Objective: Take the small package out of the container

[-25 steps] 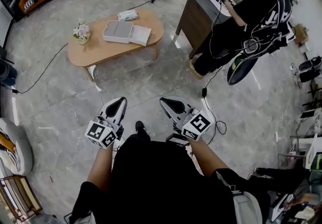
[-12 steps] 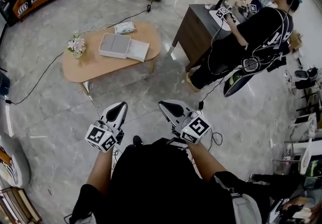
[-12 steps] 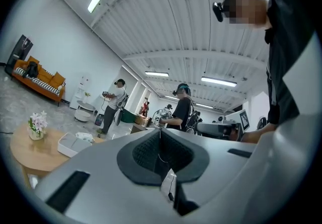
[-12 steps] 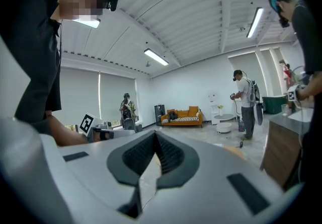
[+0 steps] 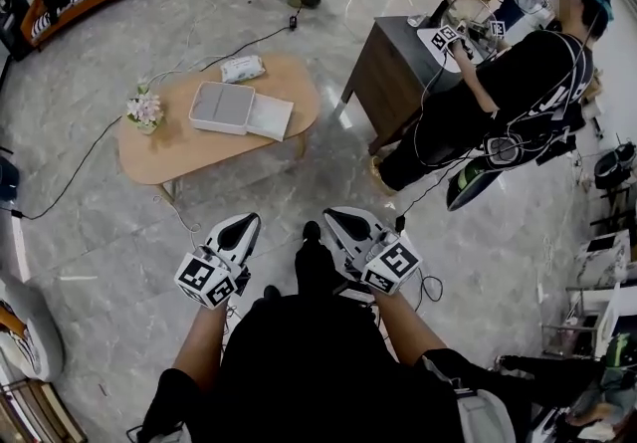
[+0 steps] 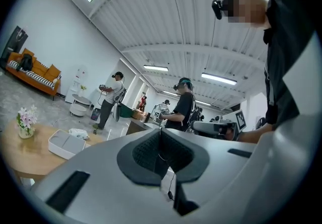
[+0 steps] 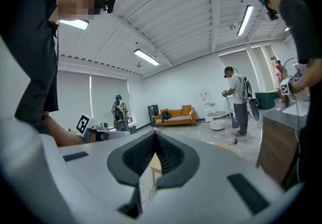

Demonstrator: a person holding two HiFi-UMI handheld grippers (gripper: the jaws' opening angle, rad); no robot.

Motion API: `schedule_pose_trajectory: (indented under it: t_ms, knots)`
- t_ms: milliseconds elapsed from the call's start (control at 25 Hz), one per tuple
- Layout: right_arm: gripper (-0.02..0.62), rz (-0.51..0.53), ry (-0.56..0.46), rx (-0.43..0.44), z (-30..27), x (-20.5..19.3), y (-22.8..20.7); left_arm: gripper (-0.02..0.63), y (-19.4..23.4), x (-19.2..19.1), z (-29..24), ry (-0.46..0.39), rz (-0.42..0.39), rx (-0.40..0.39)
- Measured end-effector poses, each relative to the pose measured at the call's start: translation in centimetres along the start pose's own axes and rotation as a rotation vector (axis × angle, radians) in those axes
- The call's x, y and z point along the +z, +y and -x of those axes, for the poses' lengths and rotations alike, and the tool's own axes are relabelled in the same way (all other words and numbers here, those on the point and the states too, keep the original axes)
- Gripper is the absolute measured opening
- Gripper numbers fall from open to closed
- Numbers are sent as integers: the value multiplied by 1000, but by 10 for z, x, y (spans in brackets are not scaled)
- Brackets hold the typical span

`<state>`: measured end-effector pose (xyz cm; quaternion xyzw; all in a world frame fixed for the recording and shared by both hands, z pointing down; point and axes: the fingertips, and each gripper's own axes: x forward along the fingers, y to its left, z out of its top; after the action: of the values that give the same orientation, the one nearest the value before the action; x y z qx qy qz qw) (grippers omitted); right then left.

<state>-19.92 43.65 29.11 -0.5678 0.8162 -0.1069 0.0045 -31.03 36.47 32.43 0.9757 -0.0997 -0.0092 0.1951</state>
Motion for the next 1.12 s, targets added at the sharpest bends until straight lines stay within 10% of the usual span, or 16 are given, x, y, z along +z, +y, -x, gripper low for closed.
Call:
schedule_pose_trajectory:
  t_ms: [1120]
  knots:
    - [11, -21, -20, 243, -113, 68, -291, 17, 131, 70, -243, 3, 22, 222]
